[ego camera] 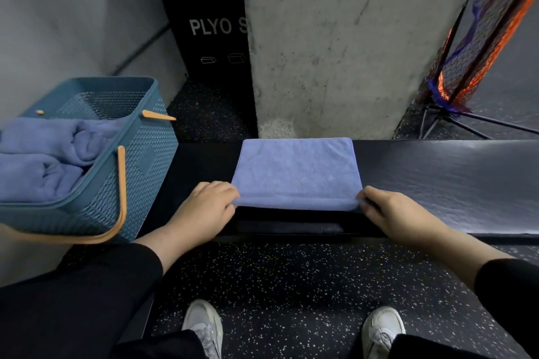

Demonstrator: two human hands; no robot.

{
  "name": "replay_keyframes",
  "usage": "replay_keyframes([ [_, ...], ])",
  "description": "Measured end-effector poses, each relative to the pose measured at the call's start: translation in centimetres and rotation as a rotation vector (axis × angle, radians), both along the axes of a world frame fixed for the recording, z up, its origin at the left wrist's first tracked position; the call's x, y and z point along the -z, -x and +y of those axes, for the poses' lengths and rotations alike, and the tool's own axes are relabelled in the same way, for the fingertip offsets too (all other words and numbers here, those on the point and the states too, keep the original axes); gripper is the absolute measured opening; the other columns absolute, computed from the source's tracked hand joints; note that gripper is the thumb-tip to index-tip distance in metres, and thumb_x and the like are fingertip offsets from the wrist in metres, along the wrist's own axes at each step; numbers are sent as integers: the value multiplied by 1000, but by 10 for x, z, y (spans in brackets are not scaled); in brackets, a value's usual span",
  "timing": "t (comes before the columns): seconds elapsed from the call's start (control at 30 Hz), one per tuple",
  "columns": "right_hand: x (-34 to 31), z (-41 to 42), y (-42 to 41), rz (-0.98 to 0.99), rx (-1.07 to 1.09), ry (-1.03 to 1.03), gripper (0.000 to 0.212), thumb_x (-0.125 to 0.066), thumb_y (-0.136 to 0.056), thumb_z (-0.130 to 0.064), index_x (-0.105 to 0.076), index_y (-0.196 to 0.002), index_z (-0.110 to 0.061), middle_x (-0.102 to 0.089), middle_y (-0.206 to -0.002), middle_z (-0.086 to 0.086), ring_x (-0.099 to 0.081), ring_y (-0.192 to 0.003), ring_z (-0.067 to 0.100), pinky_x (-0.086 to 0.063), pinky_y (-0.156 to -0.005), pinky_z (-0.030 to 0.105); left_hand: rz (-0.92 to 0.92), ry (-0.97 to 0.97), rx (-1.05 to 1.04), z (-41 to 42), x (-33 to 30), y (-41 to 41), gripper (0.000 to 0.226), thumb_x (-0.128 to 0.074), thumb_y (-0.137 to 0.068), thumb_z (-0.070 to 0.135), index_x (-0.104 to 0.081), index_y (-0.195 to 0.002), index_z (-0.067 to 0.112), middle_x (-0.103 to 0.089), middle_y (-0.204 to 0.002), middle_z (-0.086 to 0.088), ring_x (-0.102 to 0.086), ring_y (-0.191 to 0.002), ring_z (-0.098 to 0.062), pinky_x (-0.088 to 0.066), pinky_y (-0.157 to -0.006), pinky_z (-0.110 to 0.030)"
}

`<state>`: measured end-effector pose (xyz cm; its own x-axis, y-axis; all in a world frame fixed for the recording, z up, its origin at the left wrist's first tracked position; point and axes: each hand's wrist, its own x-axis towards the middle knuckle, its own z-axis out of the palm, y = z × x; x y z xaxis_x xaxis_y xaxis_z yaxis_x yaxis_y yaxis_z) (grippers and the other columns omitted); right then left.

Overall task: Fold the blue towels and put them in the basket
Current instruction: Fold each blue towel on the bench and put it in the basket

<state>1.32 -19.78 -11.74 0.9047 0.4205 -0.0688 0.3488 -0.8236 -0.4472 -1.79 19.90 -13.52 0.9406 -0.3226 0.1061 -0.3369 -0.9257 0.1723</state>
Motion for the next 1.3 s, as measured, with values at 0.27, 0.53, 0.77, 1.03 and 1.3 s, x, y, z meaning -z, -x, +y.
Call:
replay_keyframes([
  [0.27,-35,-3,-5,223,137,-246,24,-52,-100,-19,-62,-79,-25,-61,-67,-13,-51,-63,4,-43,-71,30,447,675,-176,6,-46,7,18,-66,-93,26,-64,-80,15,-53,-67,9,-46,-65,-4,-37,-65,-27],
  [0.53,-32,13,-29,128,321,-430,8,-65,-95,-21,-70,-88,-21,-71,-77,-4,-56,-67,12,-51,-68,33,484,899,-334,7,-44,-18,14,-65,-95,18,-69,-89,6,-69,-78,-8,-63,-72,-17,-51,-70,-36],
  [0.77,-10,35,-96,-10,413,-263,16,-67,-93,-28,-70,-103,-16,-72,-93,0,-63,-80,16,-50,-73,30,332,737,-484,2,-28,-74,19,-64,-96,28,-69,-111,18,-74,-96,-9,-67,-87,-17,-55,-81,-41],
  [1.03,2,62,-98,-367,202,-146,22,-68,-90,-25,-69,-109,-13,-63,-104,8,-62,-96,32,-50,-86,38,-34,295,-166,-24,-18,-85,47,-57,-100,32,-49,-146,27,-52,-143,3,-46,-133,-20,-35,-111,-41],
  [1.3,12,82,-67,-71,-75,132,22,-59,-92,-36,-69,-109,-27,-59,-109,-6,-60,-102,19,-51,-83,37,197,-104,74,-48,7,-72,48,-41,-102,51,-39,-150,42,-26,-162,11,-20,-149,-12,-12,-122,-40],
])
